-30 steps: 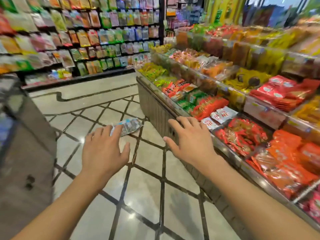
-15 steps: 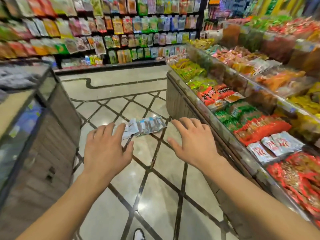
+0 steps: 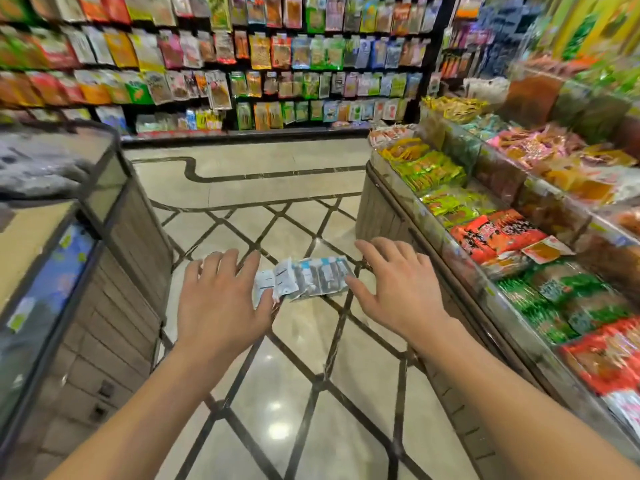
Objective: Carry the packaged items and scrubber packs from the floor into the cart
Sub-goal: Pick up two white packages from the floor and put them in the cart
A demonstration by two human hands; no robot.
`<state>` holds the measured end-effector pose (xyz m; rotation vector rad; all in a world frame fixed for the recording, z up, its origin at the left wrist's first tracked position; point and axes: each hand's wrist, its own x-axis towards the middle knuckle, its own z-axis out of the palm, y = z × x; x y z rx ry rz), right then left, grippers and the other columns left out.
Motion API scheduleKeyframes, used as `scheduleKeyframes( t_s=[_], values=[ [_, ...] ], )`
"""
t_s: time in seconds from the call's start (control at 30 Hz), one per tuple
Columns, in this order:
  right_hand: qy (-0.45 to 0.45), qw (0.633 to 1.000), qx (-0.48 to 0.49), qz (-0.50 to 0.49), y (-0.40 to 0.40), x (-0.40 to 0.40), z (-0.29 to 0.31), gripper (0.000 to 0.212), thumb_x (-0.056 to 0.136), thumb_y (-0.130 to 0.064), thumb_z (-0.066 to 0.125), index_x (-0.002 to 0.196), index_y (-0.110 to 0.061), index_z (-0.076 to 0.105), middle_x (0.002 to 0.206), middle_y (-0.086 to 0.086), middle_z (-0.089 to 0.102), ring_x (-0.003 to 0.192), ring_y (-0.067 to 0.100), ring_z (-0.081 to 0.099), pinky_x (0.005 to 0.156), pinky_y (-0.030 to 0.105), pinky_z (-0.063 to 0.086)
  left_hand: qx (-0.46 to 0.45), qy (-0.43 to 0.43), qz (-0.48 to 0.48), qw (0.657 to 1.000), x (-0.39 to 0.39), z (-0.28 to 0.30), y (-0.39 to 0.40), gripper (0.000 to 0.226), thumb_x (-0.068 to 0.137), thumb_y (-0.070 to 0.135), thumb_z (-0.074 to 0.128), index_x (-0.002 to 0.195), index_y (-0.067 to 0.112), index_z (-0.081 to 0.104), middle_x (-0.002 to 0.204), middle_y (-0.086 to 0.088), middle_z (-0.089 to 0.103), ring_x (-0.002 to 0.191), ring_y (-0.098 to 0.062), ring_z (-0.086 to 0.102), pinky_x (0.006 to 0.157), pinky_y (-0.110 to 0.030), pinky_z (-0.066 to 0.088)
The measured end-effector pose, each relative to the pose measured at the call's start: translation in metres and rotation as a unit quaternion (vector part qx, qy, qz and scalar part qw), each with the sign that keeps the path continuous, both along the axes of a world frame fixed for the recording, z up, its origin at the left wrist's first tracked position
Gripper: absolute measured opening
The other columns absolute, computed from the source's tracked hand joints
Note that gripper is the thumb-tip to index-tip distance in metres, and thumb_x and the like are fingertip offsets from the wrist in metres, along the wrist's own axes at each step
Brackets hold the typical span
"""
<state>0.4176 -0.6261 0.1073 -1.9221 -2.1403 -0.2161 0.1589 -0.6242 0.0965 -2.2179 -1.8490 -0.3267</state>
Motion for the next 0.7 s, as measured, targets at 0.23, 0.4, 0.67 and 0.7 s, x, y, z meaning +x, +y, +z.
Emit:
scheduleKeyframes(
  t_s=[0.23,0.4,0.67,0.7],
  values=[
    [0.014,0.999,-0.029,0.019,0.098,-0.030,0.000,0.068,0.094,-0.064,0.032,0.149,-0.028,0.052,0.148,0.001,0.056,0.136,0.030,0.052,0.100,0.048,0.046,-0.003,0.006,0.017,1.000,-0.019,-0.010,0.089,0.058,0.083,0.046,0.058,0.126,0.010,0.070,0.119,-0.019,0.071,0.110,-0.042,0.067,0.094,-0.054,0.048],
    [0.011,0.999,-0.034,0.031,0.181,-0.036,-0.017,0.061,0.098,-0.061,0.045,0.151,-0.030,0.049,0.152,0.002,0.054,0.140,0.031,0.049,0.105,0.049,0.044,-0.007,0.022,0.036,0.999,-0.025,-0.023,0.167,0.059,0.085,0.049,0.052,0.128,0.011,0.069,0.120,-0.019,0.070,0.111,-0.041,0.066,0.094,-0.053,0.048],
    [0.046,0.997,-0.006,0.066,0.331,-0.043,-0.028,0.059,0.092,-0.061,0.049,0.136,-0.024,0.062,0.134,0.003,0.066,0.120,0.032,0.064,0.089,0.048,0.053,-0.029,0.025,0.079,0.996,-0.026,-0.026,0.298,0.059,0.086,0.051,0.051,0.129,0.014,0.069,0.121,-0.015,0.072,0.113,-0.038,0.067,0.097,-0.051,0.049],
    [0.040,0.997,-0.008,0.068,0.347,-0.044,-0.028,0.060,0.092,-0.062,0.046,0.136,-0.024,0.062,0.134,0.003,0.066,0.120,0.032,0.064,0.089,0.048,0.053,-0.029,0.026,0.085,0.996,-0.027,-0.025,0.312,0.059,0.085,0.050,0.053,0.129,0.014,0.069,0.121,-0.015,0.072,0.112,-0.038,0.067,0.097,-0.051,0.048]
  ],
)
